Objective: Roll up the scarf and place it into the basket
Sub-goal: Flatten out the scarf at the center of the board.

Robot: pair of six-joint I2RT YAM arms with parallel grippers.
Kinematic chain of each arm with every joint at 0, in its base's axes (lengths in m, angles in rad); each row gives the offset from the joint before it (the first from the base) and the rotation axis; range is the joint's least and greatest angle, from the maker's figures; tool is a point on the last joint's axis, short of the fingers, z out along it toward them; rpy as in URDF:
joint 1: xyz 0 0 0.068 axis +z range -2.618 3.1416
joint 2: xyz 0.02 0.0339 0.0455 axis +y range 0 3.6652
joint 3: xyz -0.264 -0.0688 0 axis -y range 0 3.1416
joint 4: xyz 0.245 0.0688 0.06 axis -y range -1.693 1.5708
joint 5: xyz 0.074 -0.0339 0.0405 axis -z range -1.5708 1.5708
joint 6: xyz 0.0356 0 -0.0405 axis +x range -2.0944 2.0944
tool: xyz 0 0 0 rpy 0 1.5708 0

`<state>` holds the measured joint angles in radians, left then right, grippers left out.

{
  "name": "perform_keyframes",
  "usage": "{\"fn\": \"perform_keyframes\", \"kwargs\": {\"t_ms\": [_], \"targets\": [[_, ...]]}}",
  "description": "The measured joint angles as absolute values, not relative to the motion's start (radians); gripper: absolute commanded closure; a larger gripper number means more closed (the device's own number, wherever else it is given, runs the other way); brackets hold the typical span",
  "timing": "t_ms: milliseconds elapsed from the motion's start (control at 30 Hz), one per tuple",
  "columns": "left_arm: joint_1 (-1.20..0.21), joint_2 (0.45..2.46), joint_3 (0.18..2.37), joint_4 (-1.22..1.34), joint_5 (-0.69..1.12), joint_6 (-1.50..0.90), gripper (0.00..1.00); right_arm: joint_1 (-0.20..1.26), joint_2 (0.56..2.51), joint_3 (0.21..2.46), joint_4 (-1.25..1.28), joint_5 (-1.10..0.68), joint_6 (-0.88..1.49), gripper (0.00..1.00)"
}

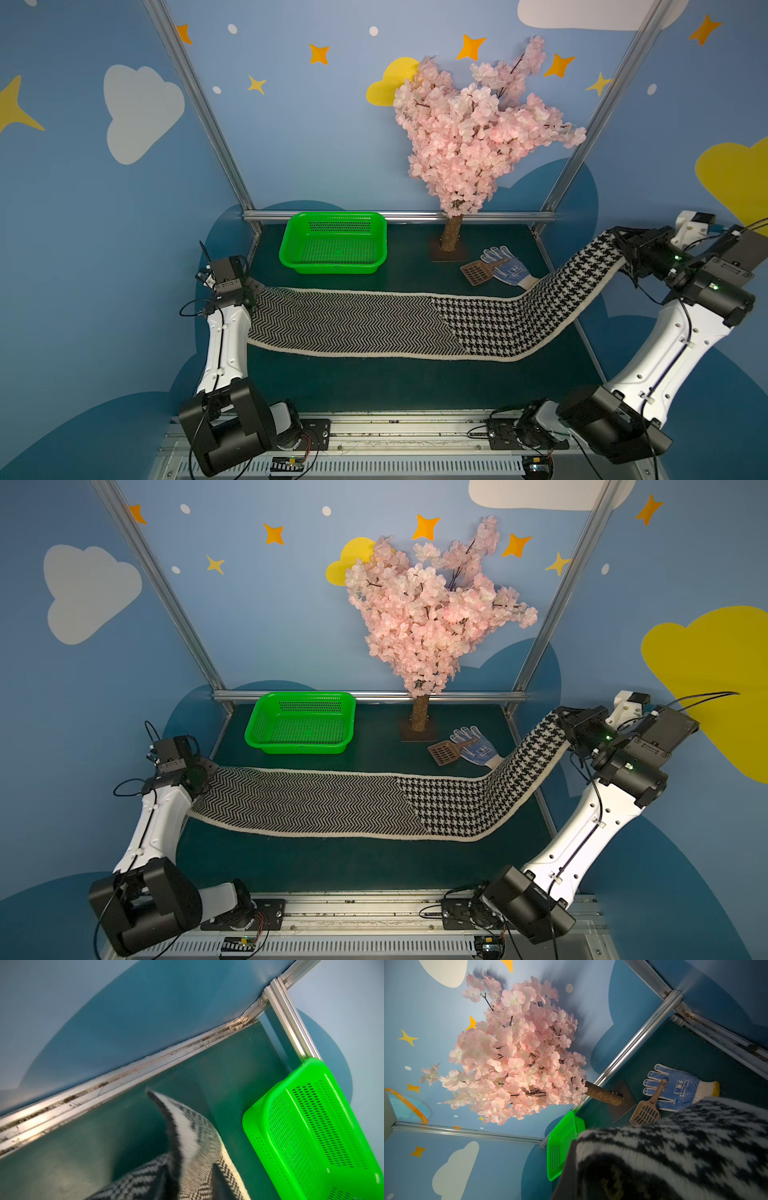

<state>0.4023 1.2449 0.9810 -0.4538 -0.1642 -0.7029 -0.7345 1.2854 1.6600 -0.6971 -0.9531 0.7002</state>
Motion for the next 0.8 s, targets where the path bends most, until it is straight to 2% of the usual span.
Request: {"fn": "perform_keyframes", "kwargs": {"t_ms": [33,67,233,433,633,800], "targets": [[0.399,1.234,0.976,-0.454,-0.15,-0.701,0.05,-0.724,1.287,1.657,-0.674,-0.97,0.714,1.0],[0.393,1.217,0.97,-0.457,-0.144,-0.699,0.0,-0.711,1.287,1.657,-0.652,-0.985,0.725,1.0],[0.276,1.07,0.948,-0.476,-0.1,-0.695,0.0,-0.638,1.258,1.657,-0.537,-1.054,0.772,1.0],[-0.094,0.988,0.909,-0.423,-0.042,-0.715,0.0,-0.552,1.147,1.529,-0.311,-1.102,0.895,1.0],[-0.517,1.171,0.859,-0.319,-0.047,-0.774,0.0,-0.42,1.069,1.335,-0.015,-1.08,1.04,1.0],[-0.733,1.459,0.967,-0.241,-0.062,-0.802,0.0,-0.284,1.06,1.323,0.002,-1.06,1.008,1.0]]}}
